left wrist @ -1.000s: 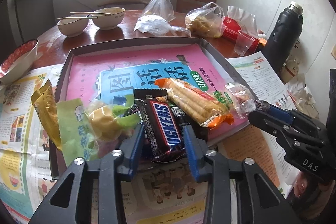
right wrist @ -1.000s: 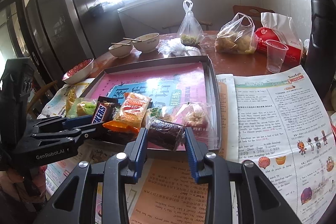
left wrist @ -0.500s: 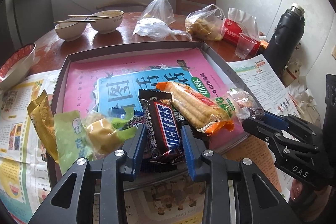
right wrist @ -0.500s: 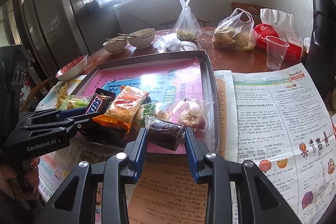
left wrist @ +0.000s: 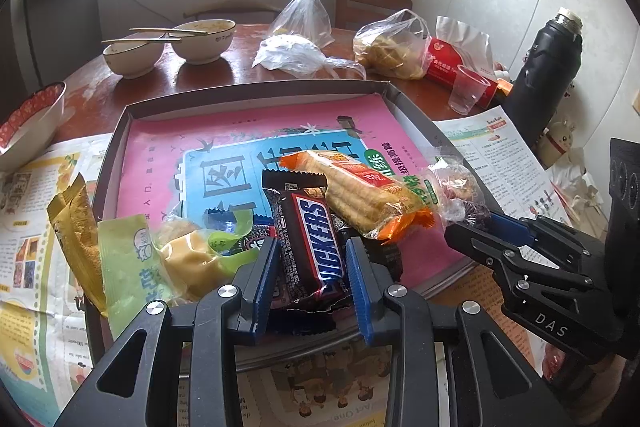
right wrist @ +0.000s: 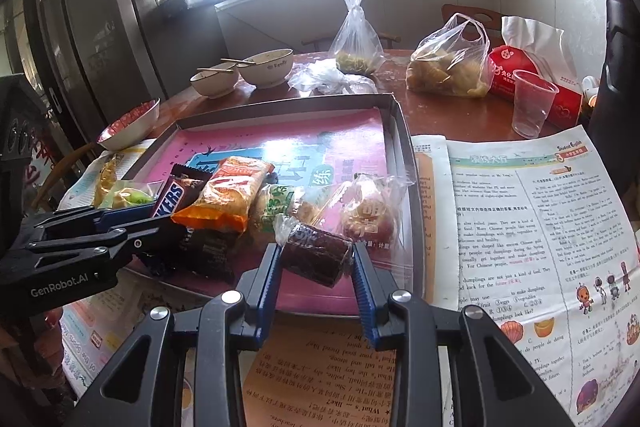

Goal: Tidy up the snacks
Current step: 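Carry Snickers bar with left tool into tray while right tool carries dark packet, then open right tool releasing dark packet while left tool releases Snickers bar in tray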

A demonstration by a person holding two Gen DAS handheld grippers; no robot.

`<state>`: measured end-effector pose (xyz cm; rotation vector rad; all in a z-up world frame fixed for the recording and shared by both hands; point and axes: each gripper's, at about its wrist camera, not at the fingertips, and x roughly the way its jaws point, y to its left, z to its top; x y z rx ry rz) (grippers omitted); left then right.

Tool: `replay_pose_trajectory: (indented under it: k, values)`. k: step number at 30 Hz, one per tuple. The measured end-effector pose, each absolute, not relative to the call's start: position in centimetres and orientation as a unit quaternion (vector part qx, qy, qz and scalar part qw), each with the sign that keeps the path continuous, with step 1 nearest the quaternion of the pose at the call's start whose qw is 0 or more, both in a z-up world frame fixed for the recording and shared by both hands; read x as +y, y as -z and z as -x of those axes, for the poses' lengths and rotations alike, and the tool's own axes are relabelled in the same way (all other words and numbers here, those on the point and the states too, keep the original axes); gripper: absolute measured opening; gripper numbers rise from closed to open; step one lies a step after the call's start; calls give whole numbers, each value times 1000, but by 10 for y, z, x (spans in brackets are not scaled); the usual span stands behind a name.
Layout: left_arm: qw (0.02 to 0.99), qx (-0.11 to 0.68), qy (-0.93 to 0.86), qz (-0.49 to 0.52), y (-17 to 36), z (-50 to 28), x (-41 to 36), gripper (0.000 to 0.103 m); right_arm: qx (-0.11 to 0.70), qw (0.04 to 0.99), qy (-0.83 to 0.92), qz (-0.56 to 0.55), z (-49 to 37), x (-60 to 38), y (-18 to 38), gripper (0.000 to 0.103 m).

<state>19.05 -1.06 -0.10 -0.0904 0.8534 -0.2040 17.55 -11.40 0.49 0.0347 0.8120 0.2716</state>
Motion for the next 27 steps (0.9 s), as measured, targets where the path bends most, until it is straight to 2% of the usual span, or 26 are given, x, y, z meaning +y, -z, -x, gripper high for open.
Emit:
replay_pose_trajectory:
  k: [27]
  values:
    - [900, 418, 108, 59, 1, -185, -6, 35, 399, 908, -132, -2, -166, -111, -11, 38]
